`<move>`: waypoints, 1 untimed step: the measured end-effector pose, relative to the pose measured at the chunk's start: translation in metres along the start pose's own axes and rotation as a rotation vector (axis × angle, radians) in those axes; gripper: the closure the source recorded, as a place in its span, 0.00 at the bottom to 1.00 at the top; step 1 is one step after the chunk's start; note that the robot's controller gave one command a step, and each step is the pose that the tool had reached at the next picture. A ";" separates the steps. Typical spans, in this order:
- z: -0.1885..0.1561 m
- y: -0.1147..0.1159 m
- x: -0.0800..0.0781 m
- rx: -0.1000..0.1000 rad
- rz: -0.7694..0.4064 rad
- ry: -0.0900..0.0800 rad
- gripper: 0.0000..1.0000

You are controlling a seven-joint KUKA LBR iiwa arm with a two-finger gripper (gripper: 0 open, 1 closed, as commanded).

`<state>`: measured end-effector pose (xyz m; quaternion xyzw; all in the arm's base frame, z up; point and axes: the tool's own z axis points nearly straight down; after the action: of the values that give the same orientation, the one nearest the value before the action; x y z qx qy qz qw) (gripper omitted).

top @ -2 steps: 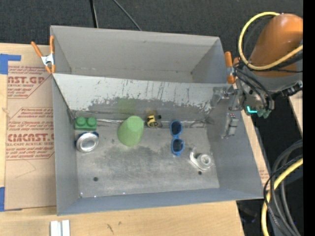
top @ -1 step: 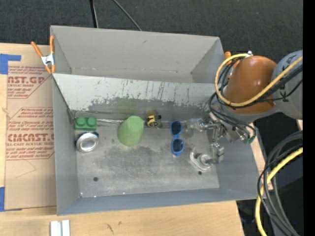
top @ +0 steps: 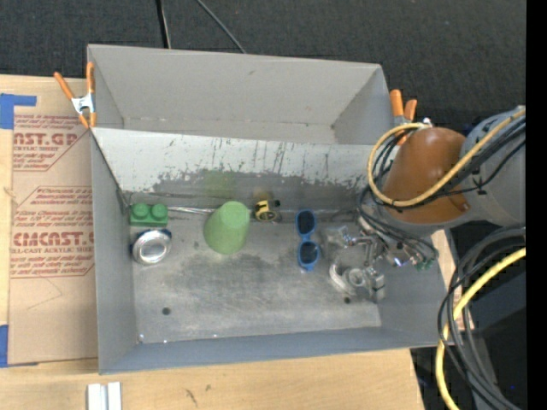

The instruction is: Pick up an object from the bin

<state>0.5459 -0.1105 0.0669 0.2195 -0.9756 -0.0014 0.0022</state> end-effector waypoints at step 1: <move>-0.006 -0.001 -0.003 0.003 -0.002 -0.004 1.00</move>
Offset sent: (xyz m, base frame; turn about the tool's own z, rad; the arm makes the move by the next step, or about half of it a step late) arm 0.0000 0.0000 0.0000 0.0000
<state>0.5491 -0.1098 0.0731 0.2205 -0.9754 -0.0003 -0.0004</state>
